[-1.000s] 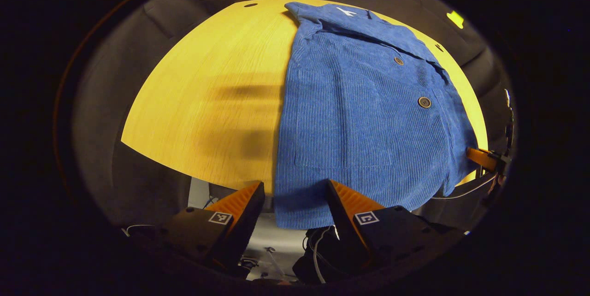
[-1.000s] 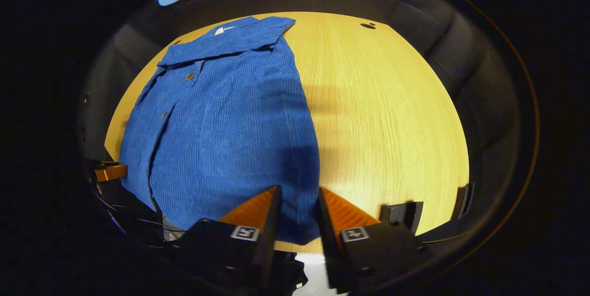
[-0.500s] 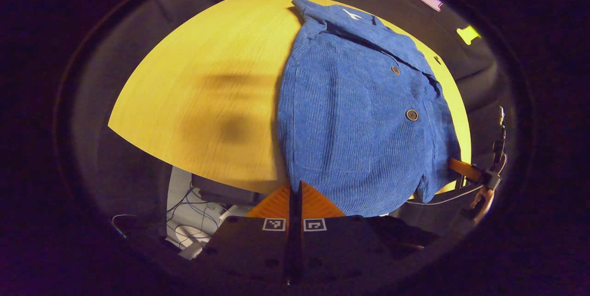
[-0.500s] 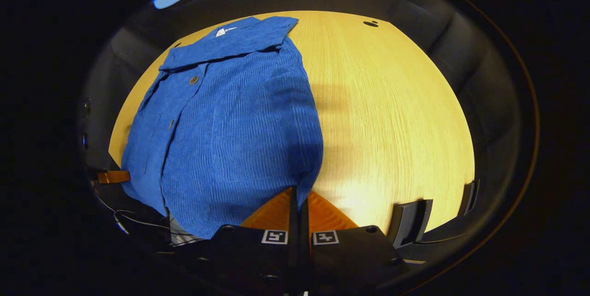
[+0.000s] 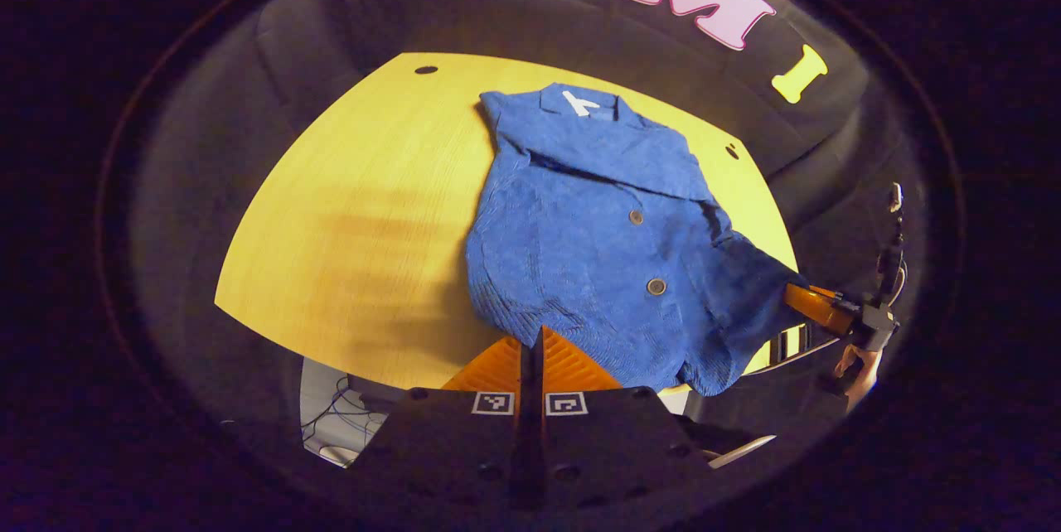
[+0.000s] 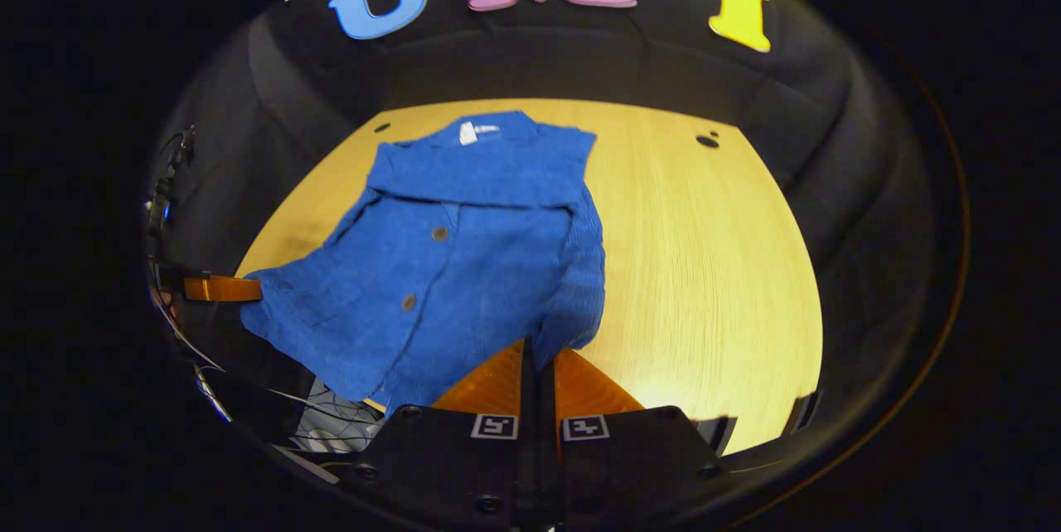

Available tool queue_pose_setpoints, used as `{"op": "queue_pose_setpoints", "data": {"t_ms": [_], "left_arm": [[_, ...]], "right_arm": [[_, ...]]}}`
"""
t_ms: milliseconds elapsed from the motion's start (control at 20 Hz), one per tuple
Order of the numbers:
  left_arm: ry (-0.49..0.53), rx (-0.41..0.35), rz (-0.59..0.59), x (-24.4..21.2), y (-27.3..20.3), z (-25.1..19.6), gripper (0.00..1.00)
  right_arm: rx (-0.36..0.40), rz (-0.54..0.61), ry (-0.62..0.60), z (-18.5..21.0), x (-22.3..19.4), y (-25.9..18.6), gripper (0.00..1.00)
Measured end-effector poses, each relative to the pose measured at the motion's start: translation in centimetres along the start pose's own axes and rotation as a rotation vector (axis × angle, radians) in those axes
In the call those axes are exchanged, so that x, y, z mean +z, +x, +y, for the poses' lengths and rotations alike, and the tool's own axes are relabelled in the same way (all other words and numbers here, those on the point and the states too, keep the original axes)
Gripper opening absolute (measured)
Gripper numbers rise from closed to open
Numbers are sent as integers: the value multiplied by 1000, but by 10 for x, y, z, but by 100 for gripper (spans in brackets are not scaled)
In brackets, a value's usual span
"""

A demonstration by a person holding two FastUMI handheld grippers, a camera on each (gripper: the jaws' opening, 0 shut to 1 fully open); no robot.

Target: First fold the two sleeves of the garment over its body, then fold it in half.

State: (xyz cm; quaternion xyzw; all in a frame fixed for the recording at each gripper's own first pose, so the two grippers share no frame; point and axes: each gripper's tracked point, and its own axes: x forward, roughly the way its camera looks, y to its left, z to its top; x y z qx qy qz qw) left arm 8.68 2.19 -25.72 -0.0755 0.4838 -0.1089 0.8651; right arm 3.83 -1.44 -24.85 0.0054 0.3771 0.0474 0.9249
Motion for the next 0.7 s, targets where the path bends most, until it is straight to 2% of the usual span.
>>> {"op": "queue_pose_setpoints", "data": {"t_ms": [300,400,600,700], "left_arm": [[17,-46,-170,109,-42,-15,0],[18,-18,-215,148,-52,-5,0],[82,56,-258,228,-37,9,0],[40,56,-285,274,-18,12,0]], "right_arm": [[45,-182,-40,21,122,-2,5],[31,-235,-63,16,169,7,4],[-41,-355,-191,2,260,39,5],[-51,-385,-210,0,303,75,4]]}}
